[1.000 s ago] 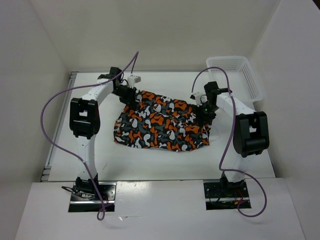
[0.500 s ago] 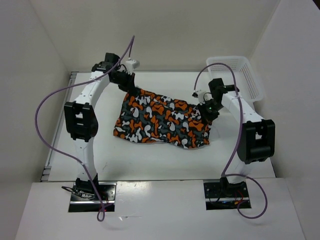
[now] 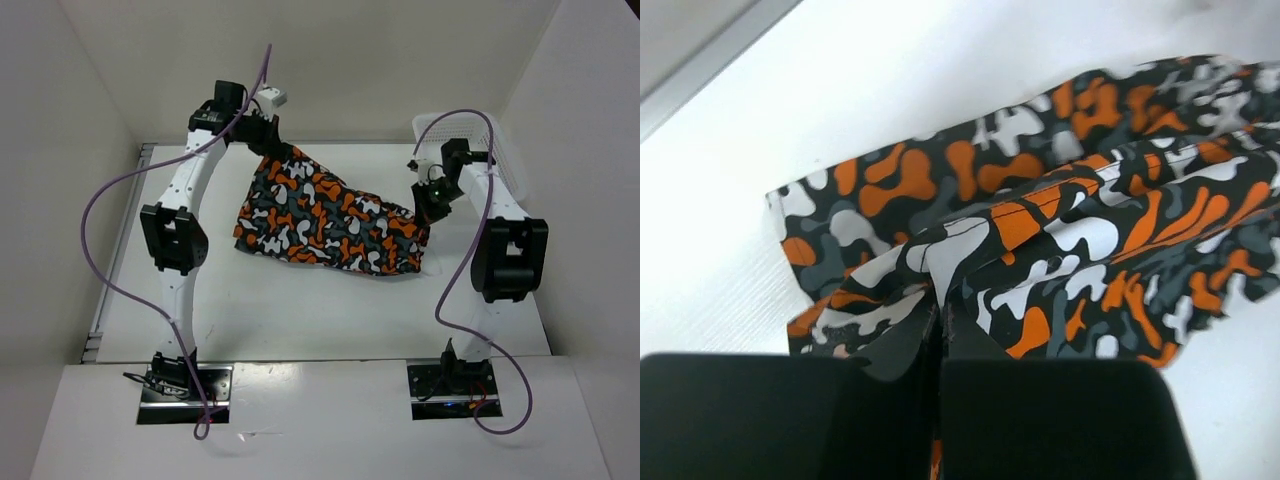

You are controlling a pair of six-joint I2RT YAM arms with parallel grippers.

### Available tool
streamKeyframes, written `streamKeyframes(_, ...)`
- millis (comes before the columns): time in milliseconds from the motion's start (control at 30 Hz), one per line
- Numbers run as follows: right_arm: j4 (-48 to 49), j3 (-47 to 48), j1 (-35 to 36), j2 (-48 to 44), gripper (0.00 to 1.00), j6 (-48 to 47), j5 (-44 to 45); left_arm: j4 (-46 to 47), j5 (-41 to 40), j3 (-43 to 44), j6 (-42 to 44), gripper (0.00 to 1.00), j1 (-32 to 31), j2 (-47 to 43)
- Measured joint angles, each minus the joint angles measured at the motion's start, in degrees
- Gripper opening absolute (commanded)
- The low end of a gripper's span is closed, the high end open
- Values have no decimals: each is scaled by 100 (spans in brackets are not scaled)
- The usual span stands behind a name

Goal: Fold and stack the shorts
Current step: Fold the shorts

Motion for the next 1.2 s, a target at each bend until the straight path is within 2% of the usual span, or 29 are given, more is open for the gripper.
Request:
streamKeyframes(200,136,623,-2,616,0,319,264,87,-404,507,-52,3,-2,844)
streamKeyframes(233,177,656,-2,632,15,385,328,85,-481,573,-55,6,-9,949)
streamKeyframes(267,219,682,-2,632,24,498,413,90,-527,625,-55,9,-15,1029)
streamKeyframes(300,273,695,0,632,38,605,557,94,-601,710,-52,14,-26,1121)
streamKeyframes(333,326,715,-2,632,57,719,713,136,-702,793,-48,35,-33,1213)
streamKeyframes(467,507,776,-26,632,69,1095,1515,280,-990,940,-61,76,-11,1491)
streamKeyframes(500,557,824,-33,632,70,1163,1665,310,-1056,953,-52,78,-7,1556)
streamKeyframes(567,660,994,-39,612,70,1427,1974,326,-1215,988,-111,83,0,1698)
streamKeyframes(633,920,1102,-39,481,61,1659,2194,313,-1410,997,-144,86,7,1770)
streamKeyframes(667,1088,1106,-11,352,46,1762,2275,295,-1504,1005,-149,86,11,1777)
streamKeyframes(733,1456,1043,70,-61,28,1856,2459,280,-1714,1108,-153,86,13,1777)
streamKeyframes(800,1797,807,367,-612,20,1770,2625,310,-1825,1204,-146,86,11,1709)
streamKeyframes(867,2033,452,1043,-1202,11,1554,2662,267,-1725,1198,-66,82,7,1504)
streamKeyframes(1000,2026,107,2387,-1539,2,1246,2216,201,-1340,400,284,77,-118,575)
streamKeyframes(1100,1950,-168,2455,-1115,1,1189,2006,234,-1036,-656,568,77,-428,-175)
streamKeyframes(1200,1906,-481,2328,-409,1,1185,2162,295,-883,-1281,686,77,-752,-273)
